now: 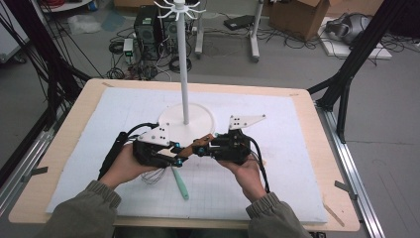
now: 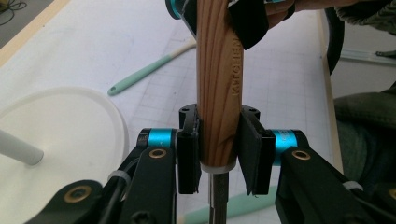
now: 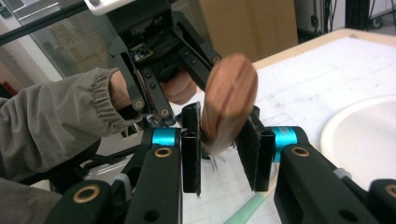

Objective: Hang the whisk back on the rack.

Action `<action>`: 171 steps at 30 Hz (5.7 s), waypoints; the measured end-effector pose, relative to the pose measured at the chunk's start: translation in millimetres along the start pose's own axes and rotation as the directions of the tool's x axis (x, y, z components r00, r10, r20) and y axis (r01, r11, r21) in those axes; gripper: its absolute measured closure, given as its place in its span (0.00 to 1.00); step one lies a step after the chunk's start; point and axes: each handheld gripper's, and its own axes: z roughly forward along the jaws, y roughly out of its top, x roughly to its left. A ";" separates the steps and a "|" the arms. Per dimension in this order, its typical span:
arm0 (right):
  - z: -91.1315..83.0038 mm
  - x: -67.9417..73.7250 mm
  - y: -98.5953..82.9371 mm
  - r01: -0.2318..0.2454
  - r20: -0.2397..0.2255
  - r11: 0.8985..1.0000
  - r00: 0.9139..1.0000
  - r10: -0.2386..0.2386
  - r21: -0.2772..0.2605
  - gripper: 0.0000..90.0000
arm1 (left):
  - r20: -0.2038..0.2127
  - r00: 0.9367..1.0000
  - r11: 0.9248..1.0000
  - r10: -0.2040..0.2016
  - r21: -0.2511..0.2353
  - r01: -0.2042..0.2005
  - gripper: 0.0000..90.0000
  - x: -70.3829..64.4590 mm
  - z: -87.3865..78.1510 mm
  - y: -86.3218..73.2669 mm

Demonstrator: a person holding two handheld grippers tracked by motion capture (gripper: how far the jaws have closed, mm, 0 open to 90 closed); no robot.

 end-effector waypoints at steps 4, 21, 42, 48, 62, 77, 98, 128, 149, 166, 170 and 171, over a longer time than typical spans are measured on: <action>-2.0 2.3 4.5 0.006 -0.005 1.000 1.000 -0.006 -0.021 0.81 | 0.028 0.999 1.000 -0.017 -0.025 0.018 0.77 0.8 -1.1 4.1; -5.6 15.8 27.1 0.085 -0.029 0.993 0.996 -0.088 -0.083 0.81 | 0.137 0.986 0.976 -0.097 -0.183 0.122 0.78 6.4 -6.8 15.4; -45.7 18.1 18.0 0.146 0.240 0.989 0.960 -0.146 0.017 0.42 | 0.078 0.981 0.942 -0.178 -0.276 0.193 0.80 20.2 -22.6 14.0; -60.8 13.4 8.5 0.127 0.285 0.991 0.949 -0.135 0.045 0.38 | 0.063 0.980 0.936 -0.191 -0.288 0.201 0.80 26.6 -25.8 17.4; -88.9 9.4 -13.7 0.109 0.350 0.992 0.928 -0.123 0.060 0.31 | 0.046 0.977 0.925 -0.208 -0.316 0.212 0.80 46.1 -36.7 29.4; -102.1 7.8 -30.7 0.107 0.397 0.992 0.909 -0.126 0.068 0.28 | 0.036 0.972 0.909 -0.234 -0.345 0.232 0.80 70.9 -49.2 54.7; -105.7 0.3 -39.3 0.093 0.412 0.993 0.904 -0.115 0.074 0.27 | 0.022 0.968 0.889 -0.252 -0.390 0.240 0.80 98.1 -73.3 82.8; -105.8 -2.7 -40.6 0.084 0.402 0.995 0.910 -0.101 0.060 0.26 | 0.047 0.959 0.861 -0.281 -0.430 0.273 0.80 128.0 -82.3 109.7; -107.3 -3.3 -40.5 0.087 0.395 0.995 0.913 -0.100 0.051 0.26 | -0.020 0.939 0.857 -0.344 -0.416 0.305 0.79 138.5 -80.6 102.8; -111.5 -7.1 -40.8 0.075 0.406 0.997 0.910 -0.083 0.035 0.26 | -0.139 0.922 0.882 -0.362 -0.373 0.290 0.60 130.6 -111.5 93.7; -111.5 -8.7 -41.2 0.080 0.406 0.996 0.909 -0.090 0.040 0.26 | -0.166 0.922 0.890 -0.350 -0.367 0.271 0.59 124.7 -118.6 93.0; -112.3 -8.3 -41.1 0.072 0.405 0.997 0.911 -0.081 0.038 0.26 | -0.169 0.921 0.890 -0.352 -0.366 0.273 0.59 123.4 -120.0 93.1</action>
